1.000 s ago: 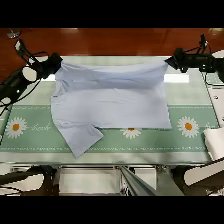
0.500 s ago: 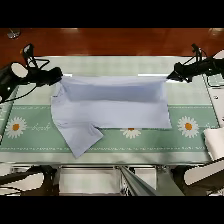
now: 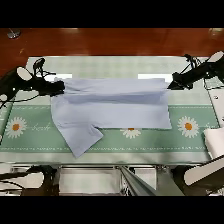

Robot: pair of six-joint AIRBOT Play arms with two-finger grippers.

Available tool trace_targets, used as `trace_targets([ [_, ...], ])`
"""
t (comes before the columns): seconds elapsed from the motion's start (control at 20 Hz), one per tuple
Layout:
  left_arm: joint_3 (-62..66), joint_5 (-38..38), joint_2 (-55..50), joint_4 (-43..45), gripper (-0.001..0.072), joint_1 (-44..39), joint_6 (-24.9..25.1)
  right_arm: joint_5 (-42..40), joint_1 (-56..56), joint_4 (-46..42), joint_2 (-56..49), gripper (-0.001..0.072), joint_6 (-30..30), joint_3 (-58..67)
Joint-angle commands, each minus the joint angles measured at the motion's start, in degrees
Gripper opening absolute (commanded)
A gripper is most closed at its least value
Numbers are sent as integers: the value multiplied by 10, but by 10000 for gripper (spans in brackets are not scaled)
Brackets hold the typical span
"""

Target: Fold the shirts.

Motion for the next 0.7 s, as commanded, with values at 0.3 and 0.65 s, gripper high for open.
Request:
trace_targets([
  [0.3, 113, -198, -15, 19, 700, 45, -14, 47, 10, -23, 3, 623, 56, 6],
  [0.65, 9, -321, 134, 14, 701, 174, -74, -41, -128, 72, 230, 634, -16, -174],
])
